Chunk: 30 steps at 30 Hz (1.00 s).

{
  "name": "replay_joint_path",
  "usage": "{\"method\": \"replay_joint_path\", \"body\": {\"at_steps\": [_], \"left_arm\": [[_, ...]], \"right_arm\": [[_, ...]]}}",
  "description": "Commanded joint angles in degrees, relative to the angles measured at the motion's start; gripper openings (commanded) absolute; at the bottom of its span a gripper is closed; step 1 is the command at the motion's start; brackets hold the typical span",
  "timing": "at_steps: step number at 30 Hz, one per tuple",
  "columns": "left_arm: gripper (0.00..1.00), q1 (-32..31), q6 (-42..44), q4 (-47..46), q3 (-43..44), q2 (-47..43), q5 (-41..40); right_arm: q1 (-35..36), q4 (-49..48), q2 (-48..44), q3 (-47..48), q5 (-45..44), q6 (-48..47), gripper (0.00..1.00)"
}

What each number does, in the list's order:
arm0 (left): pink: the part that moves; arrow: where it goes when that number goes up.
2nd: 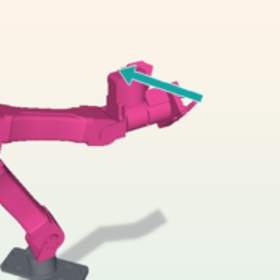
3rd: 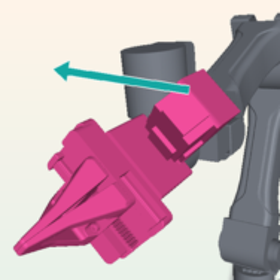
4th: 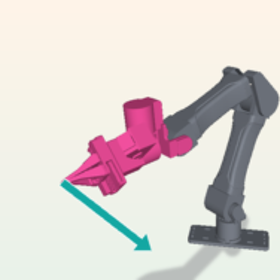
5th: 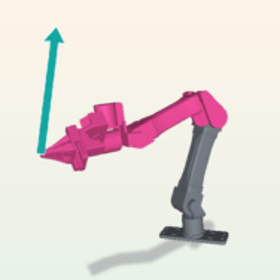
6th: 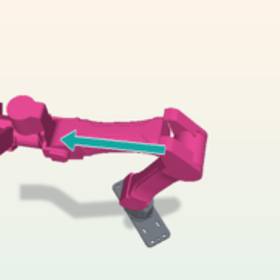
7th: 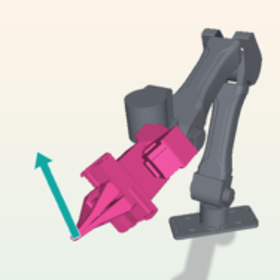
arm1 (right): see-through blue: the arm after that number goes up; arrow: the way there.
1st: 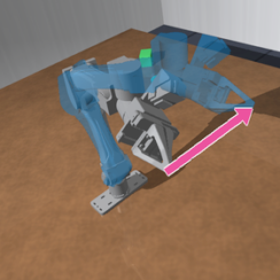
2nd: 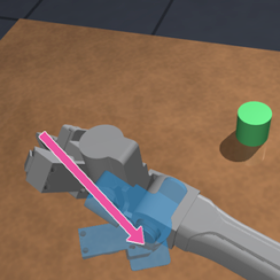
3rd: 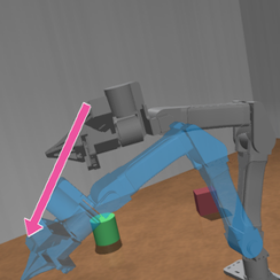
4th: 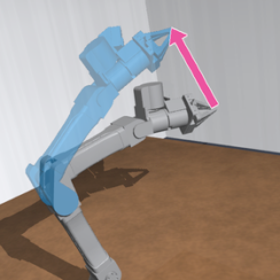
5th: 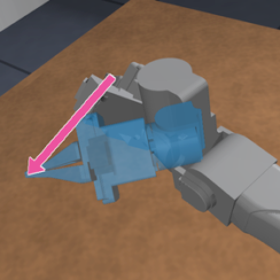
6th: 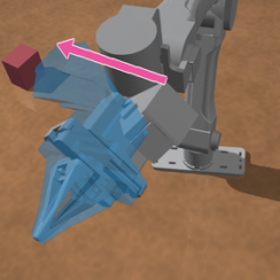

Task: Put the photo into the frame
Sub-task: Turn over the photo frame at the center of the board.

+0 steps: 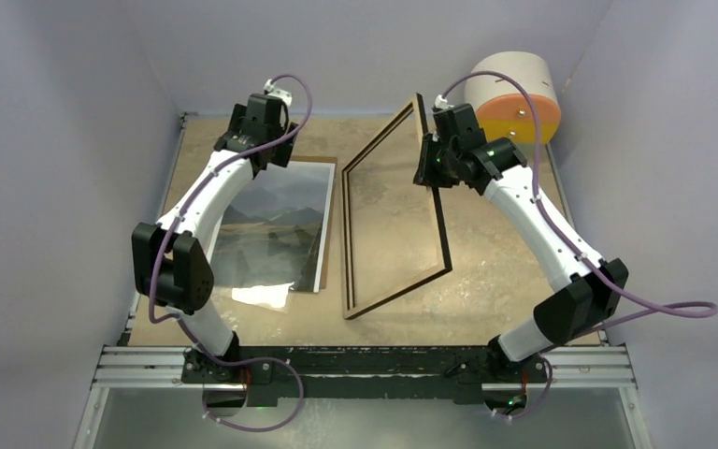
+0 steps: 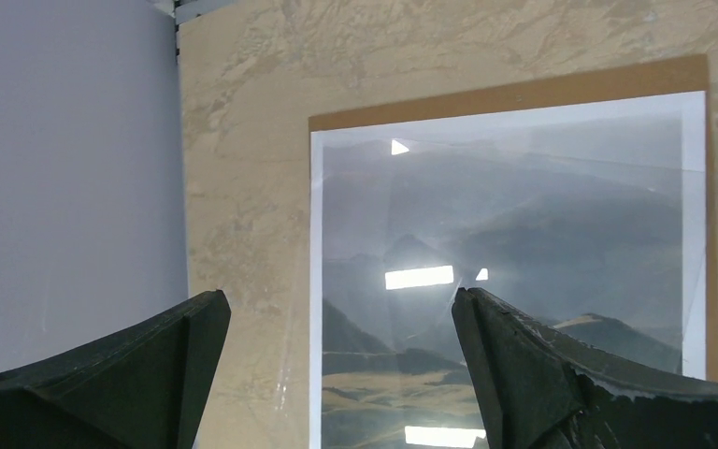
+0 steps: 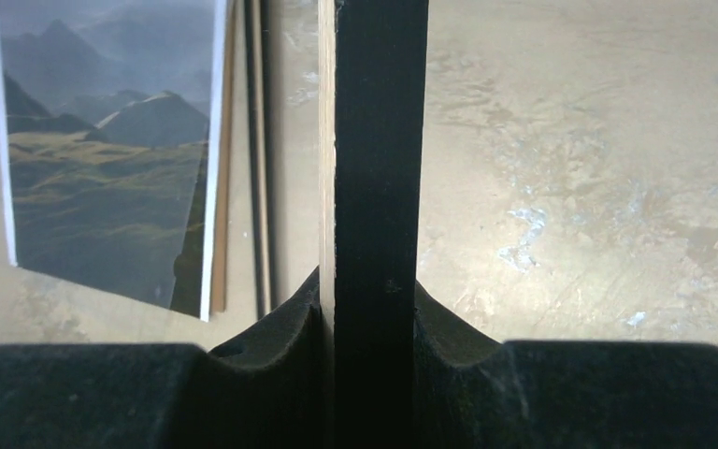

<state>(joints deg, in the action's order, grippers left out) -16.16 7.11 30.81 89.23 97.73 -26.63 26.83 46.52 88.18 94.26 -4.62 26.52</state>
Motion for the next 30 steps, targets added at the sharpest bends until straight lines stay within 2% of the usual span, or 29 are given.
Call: {"method": "replay_joint_path", "body": {"at_steps": [1,6,14,19,25,30], "left_arm": [[0.98,-0.7,0.7,-0.6,-0.4,-1.6,1.9],[0.97,0.1,0.0,1.0,-0.9,-1.3,5.6],[0.98,1.6,0.0,2.3,-1.0,-1.0,5.7],[0.98,3.1,0.3,2.0,-3.7,-1.1,6.6],[0.99,7.7,0.7,1.0,-9.0,0.0,12.2],[0.99,8.0,2.6,-2.2,-14.5,-0.5,15.4]], "right_arm": [[-0.9,0.8,-1.2,-6.0,-6.2,-1.4,0.01],[-1.4,-3.3,-3.0,-14.2,-9.1,-1.8,0.01],[-1.3,-11.1,0.0,-22.9,-6.4,-1.2,0.01],[-1.3,-14.9,4.7,-23.1,-6.0,-0.4,0.02],[-1.4,-18.8,10.5,-23.9,-9.6,-0.1,0.04],[-1.3,-23.4,14.4,-25.9,-10.6,0.3,0.03]]}}
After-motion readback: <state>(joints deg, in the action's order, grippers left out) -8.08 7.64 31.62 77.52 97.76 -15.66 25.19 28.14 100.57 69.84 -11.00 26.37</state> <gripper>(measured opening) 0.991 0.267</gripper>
